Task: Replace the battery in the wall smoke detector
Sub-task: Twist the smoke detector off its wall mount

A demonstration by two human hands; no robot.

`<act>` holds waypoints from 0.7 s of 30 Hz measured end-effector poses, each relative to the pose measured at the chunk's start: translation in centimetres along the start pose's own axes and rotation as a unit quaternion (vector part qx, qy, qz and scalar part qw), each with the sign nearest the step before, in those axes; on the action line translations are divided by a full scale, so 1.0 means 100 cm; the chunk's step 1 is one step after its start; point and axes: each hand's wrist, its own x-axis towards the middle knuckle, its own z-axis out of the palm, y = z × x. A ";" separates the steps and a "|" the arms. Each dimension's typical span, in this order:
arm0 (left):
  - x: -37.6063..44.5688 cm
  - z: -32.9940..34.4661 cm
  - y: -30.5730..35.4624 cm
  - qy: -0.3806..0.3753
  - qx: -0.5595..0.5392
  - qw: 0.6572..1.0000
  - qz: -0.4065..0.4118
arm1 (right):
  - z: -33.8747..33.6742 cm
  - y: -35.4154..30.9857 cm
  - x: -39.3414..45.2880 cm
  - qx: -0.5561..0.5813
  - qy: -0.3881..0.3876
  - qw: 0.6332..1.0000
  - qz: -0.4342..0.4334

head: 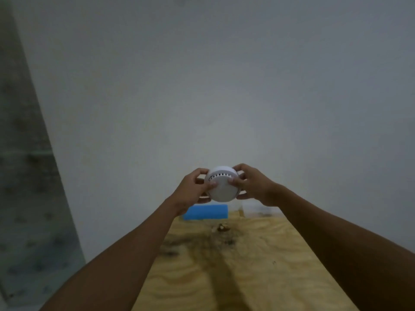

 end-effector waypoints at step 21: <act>-0.075 0.047 -0.144 -0.080 0.171 0.982 -0.029 | 0.065 0.146 -0.076 -0.332 -0.031 0.939 -0.084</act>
